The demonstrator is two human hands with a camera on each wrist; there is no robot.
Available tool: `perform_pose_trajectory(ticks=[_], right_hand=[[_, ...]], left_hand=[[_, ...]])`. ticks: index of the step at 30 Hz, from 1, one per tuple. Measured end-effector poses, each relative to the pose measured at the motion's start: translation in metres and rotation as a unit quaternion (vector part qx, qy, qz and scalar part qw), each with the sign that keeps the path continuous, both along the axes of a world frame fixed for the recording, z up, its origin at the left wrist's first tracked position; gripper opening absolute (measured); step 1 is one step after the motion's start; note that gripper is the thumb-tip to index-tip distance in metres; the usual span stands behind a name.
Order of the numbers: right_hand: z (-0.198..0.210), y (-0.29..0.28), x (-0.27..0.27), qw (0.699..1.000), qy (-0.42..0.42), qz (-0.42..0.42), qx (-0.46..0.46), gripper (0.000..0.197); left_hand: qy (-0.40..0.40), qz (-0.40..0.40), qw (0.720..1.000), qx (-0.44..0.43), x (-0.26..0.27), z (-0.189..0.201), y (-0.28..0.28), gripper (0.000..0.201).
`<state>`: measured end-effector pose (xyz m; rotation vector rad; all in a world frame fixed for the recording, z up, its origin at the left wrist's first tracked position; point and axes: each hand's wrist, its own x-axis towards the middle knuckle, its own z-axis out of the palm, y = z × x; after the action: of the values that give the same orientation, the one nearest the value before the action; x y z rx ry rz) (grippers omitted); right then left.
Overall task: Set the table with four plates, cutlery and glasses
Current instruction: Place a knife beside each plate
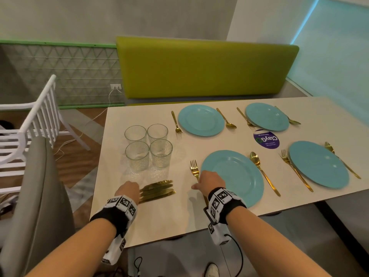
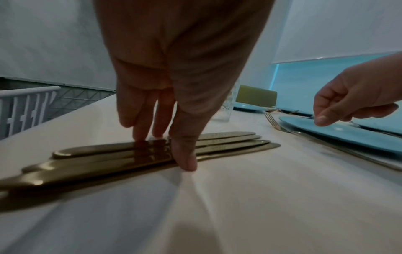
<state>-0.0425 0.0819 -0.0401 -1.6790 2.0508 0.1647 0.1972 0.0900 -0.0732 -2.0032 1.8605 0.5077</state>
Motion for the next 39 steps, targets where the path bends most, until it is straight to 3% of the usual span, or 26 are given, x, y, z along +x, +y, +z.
perform_pose_trajectory(ticks=[7, 17, 21, 25, 28, 32, 36, 39], right_hand=[[-0.001, 0.006, 0.006, 1.000, -0.004, 0.020, 0.000, 0.044], [0.002, 0.012, 0.013, 0.999, -0.025, 0.037, -0.005, 0.042], [0.002, 0.018, 0.017, 0.996, -0.071, 0.058, 0.011, 0.038], [-0.004, 0.023, 0.023, 0.988, -0.149, 0.032, 0.038, 0.032], [-0.004, 0.025, 0.027, 0.965, -0.253, -0.027, 0.059, 0.026], [0.000, 0.023, 0.028, 0.912, -0.385, -0.129, 0.058, 0.022], [0.004, 0.022, 0.024, 0.859, -0.459, -0.221, 0.048, 0.021], [0.004, 0.022, 0.020, 0.852, -0.464, -0.240, 0.041, 0.022]], left_hand=[[-0.021, -0.061, 0.998, 0.014, 0.001, 0.002, 0.000, 0.026], [0.013, -0.050, 0.999, 0.016, -0.009, 0.006, 0.005, 0.032], [0.057, -0.036, 0.997, 0.024, -0.021, 0.012, 0.005, 0.032], [0.167, 0.006, 0.986, 0.030, -0.040, 0.022, 0.000, 0.018], [0.273, 0.068, 0.960, 0.017, -0.054, 0.025, -0.004, 0.031], [0.392, 0.111, 0.912, 0.041, -0.072, 0.035, -0.004, 0.015], [0.423, 0.123, 0.896, 0.053, -0.085, 0.038, -0.002, 0.007], [0.443, 0.138, 0.883, 0.063, -0.088, 0.037, 0.000, 0.012]])
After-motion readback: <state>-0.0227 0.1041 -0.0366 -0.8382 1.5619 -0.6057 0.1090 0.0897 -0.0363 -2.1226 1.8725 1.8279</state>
